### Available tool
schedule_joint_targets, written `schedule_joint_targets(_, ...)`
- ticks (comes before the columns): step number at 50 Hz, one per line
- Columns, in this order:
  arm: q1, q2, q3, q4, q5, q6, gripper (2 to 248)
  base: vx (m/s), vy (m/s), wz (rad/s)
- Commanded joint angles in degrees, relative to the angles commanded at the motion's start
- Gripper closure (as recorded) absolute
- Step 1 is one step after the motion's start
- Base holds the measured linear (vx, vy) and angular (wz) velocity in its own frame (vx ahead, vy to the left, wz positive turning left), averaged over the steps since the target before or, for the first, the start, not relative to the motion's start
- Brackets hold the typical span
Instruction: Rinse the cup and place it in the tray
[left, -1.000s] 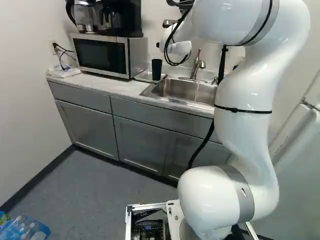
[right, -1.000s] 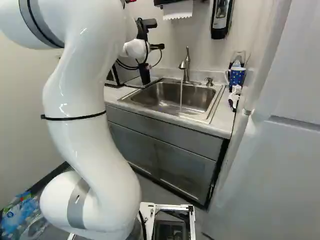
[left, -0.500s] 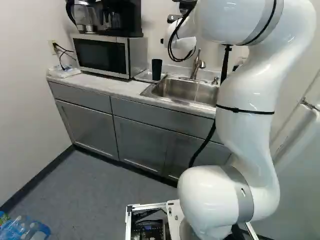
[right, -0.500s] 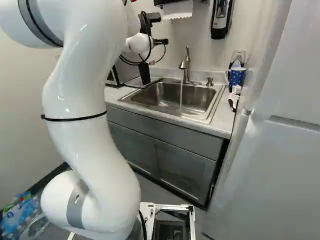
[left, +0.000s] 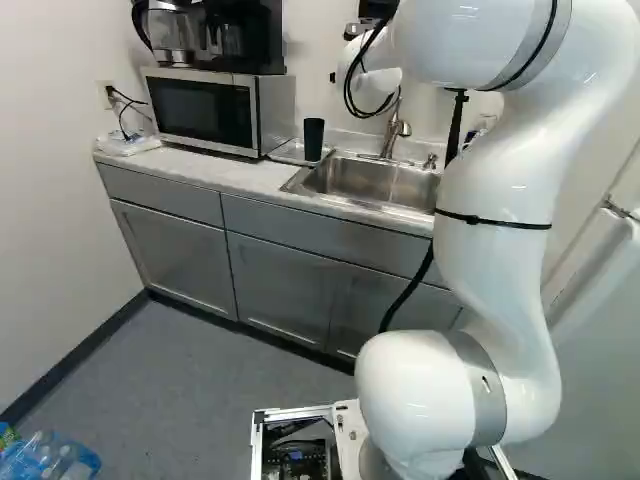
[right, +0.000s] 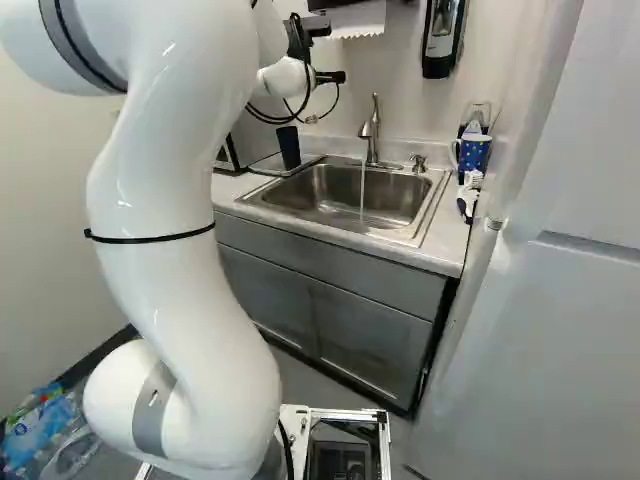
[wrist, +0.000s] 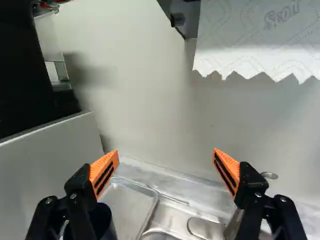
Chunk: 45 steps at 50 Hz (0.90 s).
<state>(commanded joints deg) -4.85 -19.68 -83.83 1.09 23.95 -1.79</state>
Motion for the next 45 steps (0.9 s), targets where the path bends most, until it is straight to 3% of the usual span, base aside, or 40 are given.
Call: schedule_joint_targets(45,-4.1,-2.3,-2.7,0.0,-0.1,0.0,3,0.000,0.000,0.000)
